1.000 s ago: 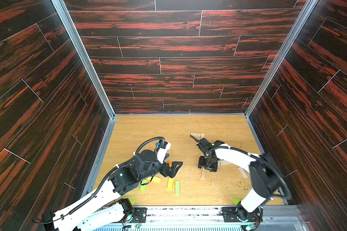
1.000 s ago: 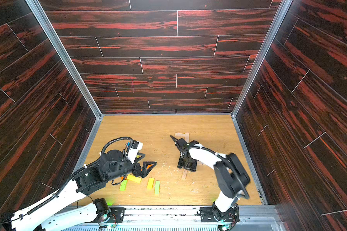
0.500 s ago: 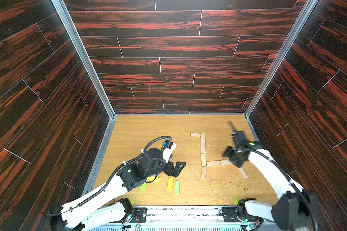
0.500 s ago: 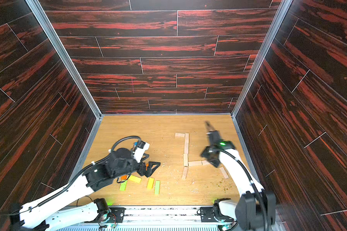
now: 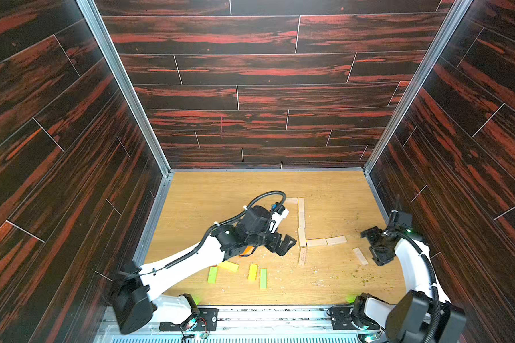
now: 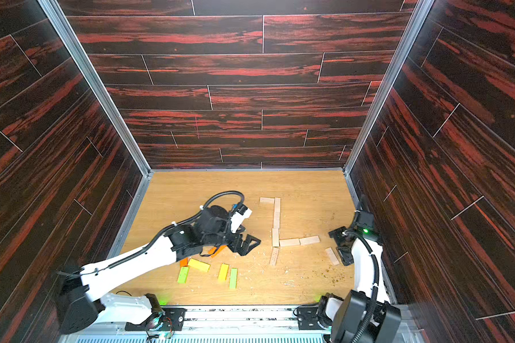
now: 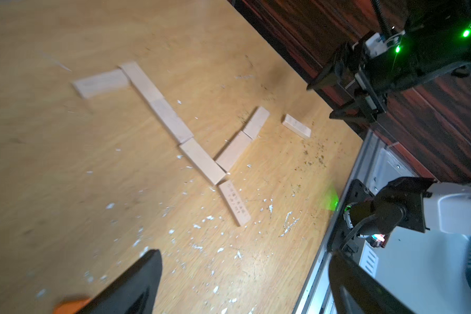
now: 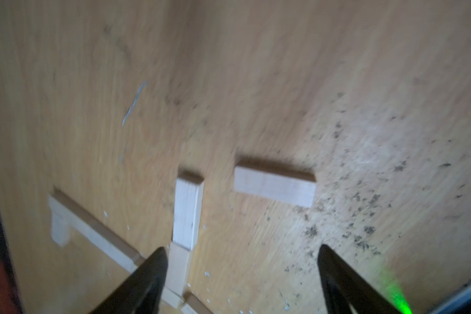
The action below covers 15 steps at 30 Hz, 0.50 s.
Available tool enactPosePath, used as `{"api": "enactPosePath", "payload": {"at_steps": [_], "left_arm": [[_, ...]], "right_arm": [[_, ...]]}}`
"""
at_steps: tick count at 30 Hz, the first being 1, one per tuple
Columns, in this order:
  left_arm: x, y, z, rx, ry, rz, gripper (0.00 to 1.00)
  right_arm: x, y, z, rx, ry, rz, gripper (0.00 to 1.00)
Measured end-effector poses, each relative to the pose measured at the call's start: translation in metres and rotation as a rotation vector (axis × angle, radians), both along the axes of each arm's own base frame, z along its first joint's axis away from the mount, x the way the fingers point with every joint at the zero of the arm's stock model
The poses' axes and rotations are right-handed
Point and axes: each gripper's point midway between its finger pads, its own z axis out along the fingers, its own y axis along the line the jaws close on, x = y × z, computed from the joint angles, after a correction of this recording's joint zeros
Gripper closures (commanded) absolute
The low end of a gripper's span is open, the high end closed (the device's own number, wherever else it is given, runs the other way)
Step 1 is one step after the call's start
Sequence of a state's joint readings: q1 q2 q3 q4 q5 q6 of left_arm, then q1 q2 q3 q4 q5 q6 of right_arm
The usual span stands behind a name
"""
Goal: Assemble a giraffe with building blocks
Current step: Pick up the building block from the center of the board.
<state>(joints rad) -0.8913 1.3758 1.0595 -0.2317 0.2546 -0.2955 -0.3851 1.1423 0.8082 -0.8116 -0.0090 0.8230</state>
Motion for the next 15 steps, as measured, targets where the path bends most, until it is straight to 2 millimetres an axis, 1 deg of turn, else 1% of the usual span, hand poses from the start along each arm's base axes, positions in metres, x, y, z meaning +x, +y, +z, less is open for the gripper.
{"api": "enactPosePath", "payload": {"at_steps": [2, 4, 9, 12, 15], "left_arm": [[0.000, -0.004, -0.009, 0.011, 0.020, -0.012, 0.02], [0.000, -0.006, -0.012, 0.011, 0.027, -0.020, 0.02], [0.001, -0.010, -0.010, -0.009, 0.022, -0.029, 0.02], [0.003, -0.011, -0.008, -0.021, 0.022, -0.033, 0.02], [0.006, -0.012, -0.012, -0.024, 0.031, -0.035, 0.02]], "right_arm": [[-0.001, -0.001, -0.004, 0.007, -0.002, -0.008, 0.09], [0.000, 0.000, -0.009, 0.022, 0.004, -0.007, 0.09], [-0.002, 0.005, -0.031, 0.066, 0.050, -0.004, 0.08], [-0.002, 0.005, -0.040, 0.076, 0.069, -0.005, 0.07], [0.000, 0.004, -0.047, 0.082, 0.084, -0.006, 0.06]]}}
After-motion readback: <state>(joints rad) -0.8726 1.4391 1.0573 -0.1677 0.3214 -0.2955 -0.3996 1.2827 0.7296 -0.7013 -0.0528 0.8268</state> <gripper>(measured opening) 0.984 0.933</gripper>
